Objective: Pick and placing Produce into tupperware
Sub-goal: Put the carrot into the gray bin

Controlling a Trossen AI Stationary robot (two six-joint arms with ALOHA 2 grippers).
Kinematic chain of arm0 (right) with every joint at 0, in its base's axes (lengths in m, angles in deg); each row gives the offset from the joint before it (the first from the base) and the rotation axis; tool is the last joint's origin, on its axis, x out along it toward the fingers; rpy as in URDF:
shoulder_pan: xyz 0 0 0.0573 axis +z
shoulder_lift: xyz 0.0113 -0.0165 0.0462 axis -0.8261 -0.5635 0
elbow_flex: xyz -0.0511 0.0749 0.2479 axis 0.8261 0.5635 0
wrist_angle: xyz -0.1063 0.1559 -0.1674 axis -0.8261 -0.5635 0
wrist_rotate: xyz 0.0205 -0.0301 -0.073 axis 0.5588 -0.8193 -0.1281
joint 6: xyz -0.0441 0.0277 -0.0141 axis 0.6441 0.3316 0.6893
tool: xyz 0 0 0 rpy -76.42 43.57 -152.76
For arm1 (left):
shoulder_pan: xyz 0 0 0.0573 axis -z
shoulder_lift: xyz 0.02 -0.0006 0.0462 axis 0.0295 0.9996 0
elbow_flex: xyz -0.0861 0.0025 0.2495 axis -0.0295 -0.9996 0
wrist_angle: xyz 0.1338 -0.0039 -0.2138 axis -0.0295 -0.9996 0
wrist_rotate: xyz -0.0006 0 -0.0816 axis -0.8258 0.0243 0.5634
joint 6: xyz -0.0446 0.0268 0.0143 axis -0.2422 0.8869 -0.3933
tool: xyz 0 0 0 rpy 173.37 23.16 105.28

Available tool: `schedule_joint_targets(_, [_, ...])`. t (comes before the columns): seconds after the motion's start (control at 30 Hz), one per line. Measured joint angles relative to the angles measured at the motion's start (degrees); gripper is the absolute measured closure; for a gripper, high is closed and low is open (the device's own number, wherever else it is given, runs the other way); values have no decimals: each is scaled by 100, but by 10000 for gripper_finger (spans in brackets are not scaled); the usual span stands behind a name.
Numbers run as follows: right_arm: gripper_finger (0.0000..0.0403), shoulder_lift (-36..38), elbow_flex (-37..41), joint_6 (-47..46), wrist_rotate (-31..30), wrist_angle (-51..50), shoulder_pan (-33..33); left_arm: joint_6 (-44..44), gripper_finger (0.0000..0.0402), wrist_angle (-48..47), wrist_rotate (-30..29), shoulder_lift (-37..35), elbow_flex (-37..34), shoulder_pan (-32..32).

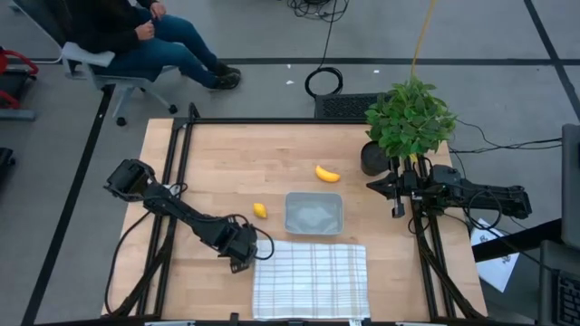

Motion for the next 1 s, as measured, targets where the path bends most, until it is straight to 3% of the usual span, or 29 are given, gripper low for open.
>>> schedule_joint_targets(0.27, [403,-2,1,5,1,0,1,-117,188,-35,-74,7,-8,-2])
schedule_joint_targets(0.5, [403,-2,1,-22,0,0,1,-140,236,-55,-79,7,-6,0])
schedule_joint_targets(1.0, [403,-1,2,-26,0,0,2,43,232,-337,195,-535,-41,-116])
